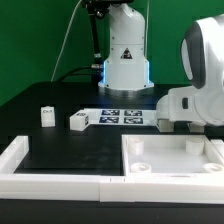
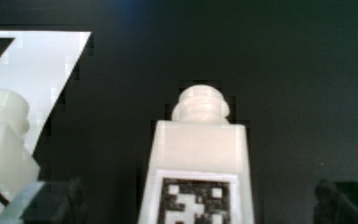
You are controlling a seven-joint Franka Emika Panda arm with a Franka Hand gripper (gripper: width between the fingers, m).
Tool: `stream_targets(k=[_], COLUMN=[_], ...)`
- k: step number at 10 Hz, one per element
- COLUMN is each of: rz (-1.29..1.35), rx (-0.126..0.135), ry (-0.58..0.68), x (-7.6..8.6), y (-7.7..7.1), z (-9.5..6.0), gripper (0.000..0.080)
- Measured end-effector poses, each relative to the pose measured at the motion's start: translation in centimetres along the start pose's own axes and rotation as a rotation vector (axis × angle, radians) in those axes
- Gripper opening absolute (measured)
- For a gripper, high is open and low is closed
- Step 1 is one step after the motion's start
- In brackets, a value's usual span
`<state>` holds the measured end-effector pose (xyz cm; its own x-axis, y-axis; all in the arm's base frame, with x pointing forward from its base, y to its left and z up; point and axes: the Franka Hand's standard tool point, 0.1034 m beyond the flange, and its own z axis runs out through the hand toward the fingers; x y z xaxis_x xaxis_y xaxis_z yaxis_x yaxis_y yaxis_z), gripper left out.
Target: Assemble one leg
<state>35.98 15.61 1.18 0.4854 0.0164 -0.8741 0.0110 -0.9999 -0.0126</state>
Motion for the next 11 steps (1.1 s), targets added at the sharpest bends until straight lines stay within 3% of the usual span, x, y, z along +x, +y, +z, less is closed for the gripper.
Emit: stream_targets(k=[1,2,3,4,5,11], rz=[-0.001,-0.002,-0.001,-0.002,-0.002,-0.002], rx=[0.001,0.001,0.001,0.001,0.001,0.0], ry=[0.003,0.005,0.005,0.005,0.005,-0.001], x=[0.05,0.08,0.07,0.07,0.07,-0.28], y=[-0.02,-0.03,-0.03,-0.03,-0.03,0.01], z=[-0.16,-0.27,-0.24,-0.24,-0.24,-0.55], gripper=[0.0649,0.0524,0.0524,0.0346,0.0287,0.0287])
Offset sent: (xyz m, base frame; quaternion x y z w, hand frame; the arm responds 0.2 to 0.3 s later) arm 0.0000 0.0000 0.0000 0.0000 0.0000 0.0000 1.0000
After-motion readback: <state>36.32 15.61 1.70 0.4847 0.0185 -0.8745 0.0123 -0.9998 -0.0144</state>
